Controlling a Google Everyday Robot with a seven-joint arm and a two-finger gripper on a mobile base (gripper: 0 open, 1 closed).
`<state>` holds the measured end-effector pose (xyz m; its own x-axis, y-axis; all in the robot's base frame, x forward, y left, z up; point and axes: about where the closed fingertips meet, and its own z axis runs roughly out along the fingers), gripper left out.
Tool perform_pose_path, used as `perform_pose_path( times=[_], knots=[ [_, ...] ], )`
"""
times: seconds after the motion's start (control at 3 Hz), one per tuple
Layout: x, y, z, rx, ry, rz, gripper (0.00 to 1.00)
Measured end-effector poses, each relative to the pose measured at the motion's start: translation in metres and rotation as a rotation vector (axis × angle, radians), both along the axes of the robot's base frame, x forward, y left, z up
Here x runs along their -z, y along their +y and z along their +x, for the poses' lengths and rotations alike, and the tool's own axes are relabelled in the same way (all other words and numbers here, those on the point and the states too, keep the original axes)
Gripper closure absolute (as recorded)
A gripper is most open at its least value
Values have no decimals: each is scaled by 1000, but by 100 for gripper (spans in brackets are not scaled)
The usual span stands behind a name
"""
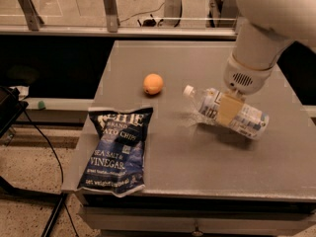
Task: Knock blue plastic bottle over
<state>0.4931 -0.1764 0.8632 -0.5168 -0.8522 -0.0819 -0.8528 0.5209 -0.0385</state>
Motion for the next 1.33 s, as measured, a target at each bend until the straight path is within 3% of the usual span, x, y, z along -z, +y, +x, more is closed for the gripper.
perform_pose_path(
  times=[0.33,0.67,1.0,1.33],
  knots=[
    [12,0,7,-7,-40,-20,28],
    [13,-1,7,-8,-43,-25,5],
    [-5,-5,3,-34,-64,32,0],
    [-67,-18,-15,-129,-165,161,0]
  ],
)
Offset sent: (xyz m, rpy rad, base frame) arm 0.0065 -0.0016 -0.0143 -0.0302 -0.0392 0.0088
